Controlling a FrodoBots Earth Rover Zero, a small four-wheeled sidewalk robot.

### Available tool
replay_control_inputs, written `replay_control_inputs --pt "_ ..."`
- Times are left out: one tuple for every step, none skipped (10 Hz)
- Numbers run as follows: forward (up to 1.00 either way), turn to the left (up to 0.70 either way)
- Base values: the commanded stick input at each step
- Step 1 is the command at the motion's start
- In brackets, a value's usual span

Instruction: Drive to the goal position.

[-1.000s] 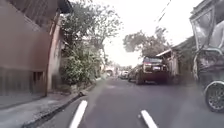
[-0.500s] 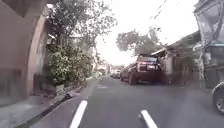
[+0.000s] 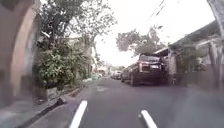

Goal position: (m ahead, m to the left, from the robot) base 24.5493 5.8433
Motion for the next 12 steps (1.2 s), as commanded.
replay_control_inputs --pt "0.85 0.28" --pt "0.85 0.00" --pt "0.85 0.00" --pt "0.85 0.00" --pt "0.85 0.00" --pt "0.85 0.00" --pt "0.85 0.00" --pt "0.85 0.00" --pt "0.85 0.00" --pt "0.85 0.00" --pt "0.85 -0.01" --pt "0.85 -0.03"
